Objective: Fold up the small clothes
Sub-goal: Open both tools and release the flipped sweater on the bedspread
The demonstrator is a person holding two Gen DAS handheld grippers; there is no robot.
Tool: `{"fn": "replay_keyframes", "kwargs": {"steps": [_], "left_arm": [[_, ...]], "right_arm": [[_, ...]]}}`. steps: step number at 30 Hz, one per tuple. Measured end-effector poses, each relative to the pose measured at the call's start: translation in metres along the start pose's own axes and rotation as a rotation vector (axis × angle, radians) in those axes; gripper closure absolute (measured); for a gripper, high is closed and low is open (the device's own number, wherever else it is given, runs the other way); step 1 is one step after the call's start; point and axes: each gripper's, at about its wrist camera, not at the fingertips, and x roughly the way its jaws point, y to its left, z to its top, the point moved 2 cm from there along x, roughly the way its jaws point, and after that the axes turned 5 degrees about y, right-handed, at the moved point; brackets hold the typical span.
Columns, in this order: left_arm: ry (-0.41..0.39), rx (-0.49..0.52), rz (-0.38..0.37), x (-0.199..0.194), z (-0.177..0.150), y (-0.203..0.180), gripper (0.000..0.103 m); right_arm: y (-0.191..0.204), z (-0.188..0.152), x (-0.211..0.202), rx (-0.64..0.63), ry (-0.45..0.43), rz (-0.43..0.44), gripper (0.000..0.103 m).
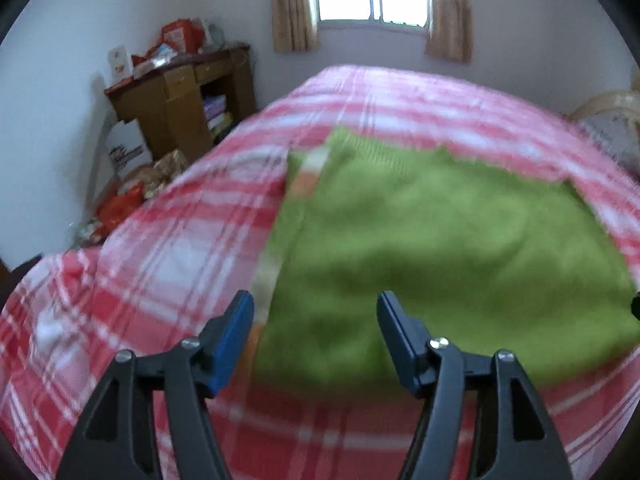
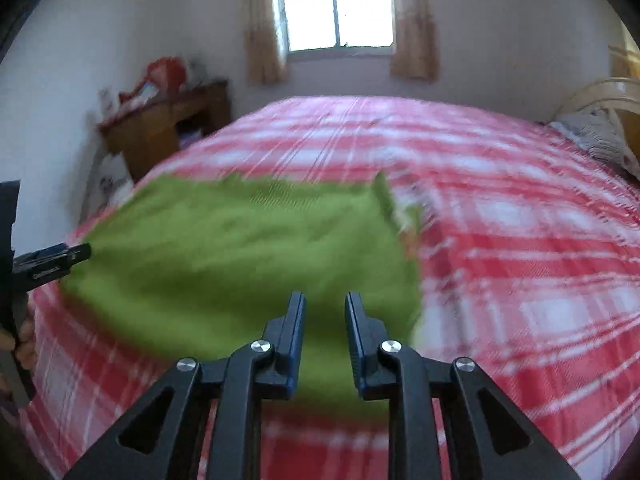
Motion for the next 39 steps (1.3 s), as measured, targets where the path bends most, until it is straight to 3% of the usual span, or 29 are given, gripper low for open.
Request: {"fn": "replay_keyframes", "kwargs": {"steps": [3, 8, 11, 14, 17, 20, 22, 25, 27, 31, 36, 39], "left_arm": [[-0.012, 0.008, 0.039, 0.001, -0.012, 0.005, 0.034], [-0.012, -0.009, 0.047, 0.000, -0.018, 0.021, 0.021], [0.003, -0.015, 0.037, -0.005, -0.022, 0.026, 0.021], [-0.004, 0.018, 0.090, -0.017, -0.024, 0.027, 0.021], [-0.019, 0.034, 0.175, -0.026, -0.021, 0.026, 0.021], [-0.018, 0.044, 0.229, -0.029, -0.016, 0.025, 0.018], [-0.023, 0.049, 0.268, -0.030, -0.014, 0.024, 0.018], [-0.015, 0.053, 0.294, -0.033, -0.014, 0.025, 0.018], [-0.006, 0.044, 0.295, -0.035, -0.014, 0.030, 0.018], [0.006, 0.021, 0.304, -0.035, -0.015, 0.037, 0.008], [0.037, -0.026, 0.219, -0.029, -0.017, 0.034, 0.008], [0.059, -0.133, 0.021, -0.033, -0.026, 0.033, 0.008]], "right_arm": [[0.007, -0.022, 0.017, -0.081, 0.106, -0.044, 0.082], [-0.010, -0.033, 0.008, -0.055, 0.084, -0.015, 0.085], [-0.020, -0.040, -0.002, -0.042, 0.090, -0.012, 0.085], [-0.017, -0.041, -0.011, -0.061, 0.112, -0.072, 0.085], [0.004, -0.032, -0.035, -0.078, 0.024, -0.066, 0.085], [0.038, -0.013, -0.041, -0.085, -0.039, 0.027, 0.085], [0.070, -0.001, -0.027, -0.122, -0.035, 0.093, 0.085], [0.103, 0.007, -0.008, -0.167, -0.038, 0.120, 0.085], [0.116, 0.007, 0.005, -0.175, -0.033, 0.118, 0.085], [0.120, -0.011, 0.042, -0.173, 0.057, 0.074, 0.085], [0.109, -0.011, 0.038, -0.135, 0.035, 0.129, 0.084], [0.113, -0.014, 0.038, -0.140, 0.030, 0.123, 0.084]]}}
